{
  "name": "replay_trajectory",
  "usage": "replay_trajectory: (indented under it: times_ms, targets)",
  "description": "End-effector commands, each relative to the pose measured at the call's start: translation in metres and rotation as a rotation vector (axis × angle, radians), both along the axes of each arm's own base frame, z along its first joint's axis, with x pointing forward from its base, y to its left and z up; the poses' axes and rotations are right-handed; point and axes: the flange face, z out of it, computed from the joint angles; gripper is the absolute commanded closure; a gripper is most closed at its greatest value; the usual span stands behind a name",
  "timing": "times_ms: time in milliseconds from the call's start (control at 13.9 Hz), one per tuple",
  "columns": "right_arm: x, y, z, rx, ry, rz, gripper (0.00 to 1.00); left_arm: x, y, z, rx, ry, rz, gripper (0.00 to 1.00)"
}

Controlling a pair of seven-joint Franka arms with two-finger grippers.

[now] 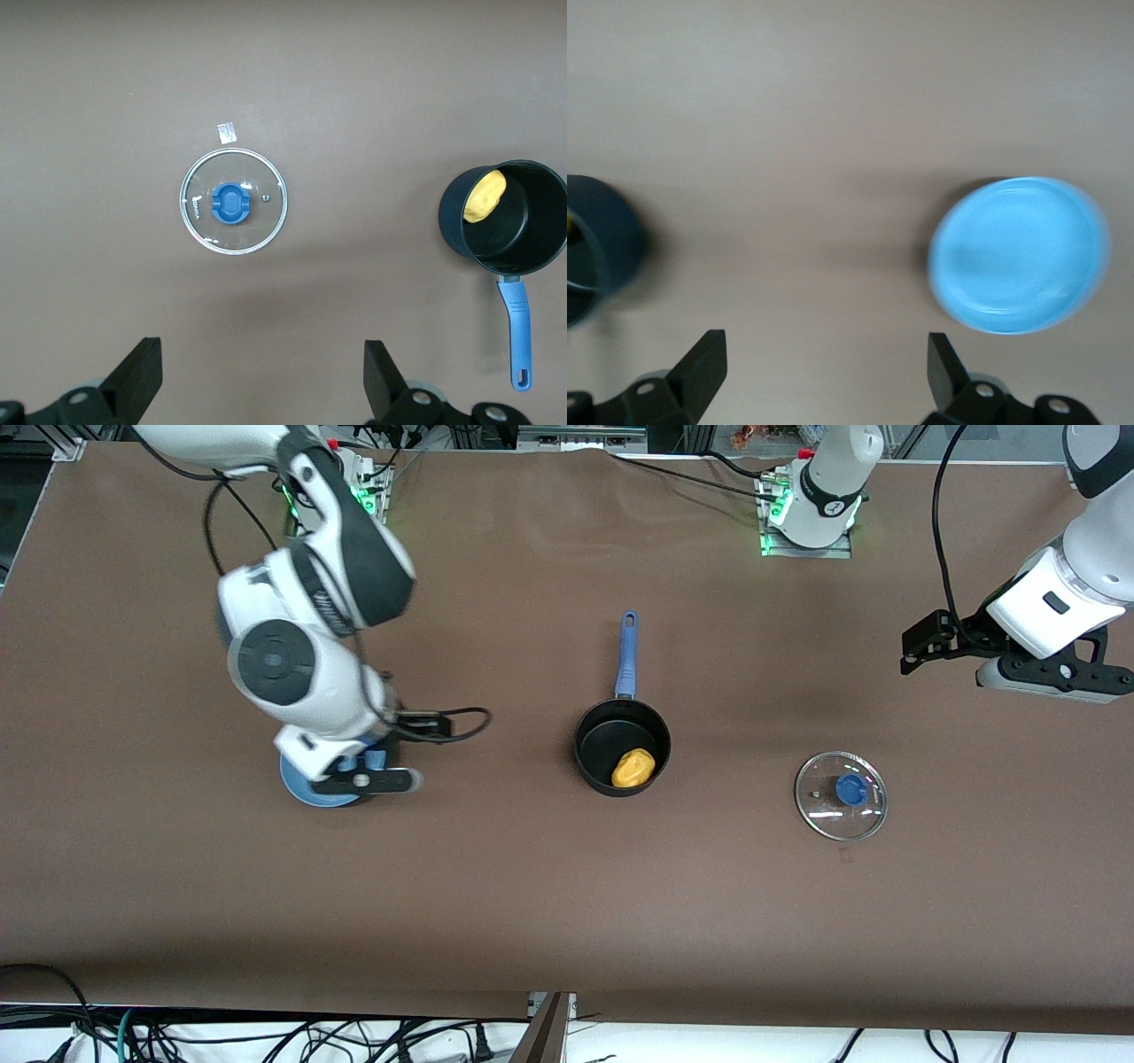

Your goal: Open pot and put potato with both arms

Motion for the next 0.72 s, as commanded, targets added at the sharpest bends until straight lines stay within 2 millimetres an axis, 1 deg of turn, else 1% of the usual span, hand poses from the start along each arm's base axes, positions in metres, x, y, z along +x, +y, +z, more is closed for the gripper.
replay_trajectory:
  times_ms: [0,72,144,216,360,432,505,577,649]
  targets:
    - [-0.024,-0.051,0.043,-0.050,-0.009,0.100,0.00,0.002,-0.004,0.005,-0.004,0.005,0.018,0.00]
    - [-0.029,-0.073,0.059,-0.049,-0.005,0.109,0.00,0.003,-0.004,0.006,-0.005,0.003,0.009,0.00]
    - [-0.037,-0.089,0.076,-0.057,-0.003,0.089,0.00,0.000,-0.003,0.009,-0.006,-0.002,0.008,0.00]
    - [-0.046,-0.105,0.096,-0.063,-0.007,0.063,0.00,0.000,-0.008,0.009,-0.005,-0.002,0.000,0.00]
    - [-0.062,-0.121,0.127,-0.066,-0.042,0.044,0.00,0.000,-0.013,0.009,-0.004,-0.001,0.000,0.00]
    - [-0.072,-0.133,0.142,-0.071,-0.039,0.028,0.00,0.000,-0.012,0.009,-0.002,-0.002,-0.001,0.00]
    - [-0.081,-0.151,0.160,-0.074,-0.043,-0.005,0.00,0.000,-0.011,0.009,0.013,-0.002,-0.002,0.00]
    - [-0.087,-0.163,0.177,-0.073,-0.074,-0.033,0.00,-0.001,-0.009,0.009,0.029,0.003,-0.003,0.00]
    - [-0.090,-0.170,0.188,-0.072,-0.095,-0.043,0.00,-0.002,-0.009,0.009,0.028,0.006,-0.002,0.00]
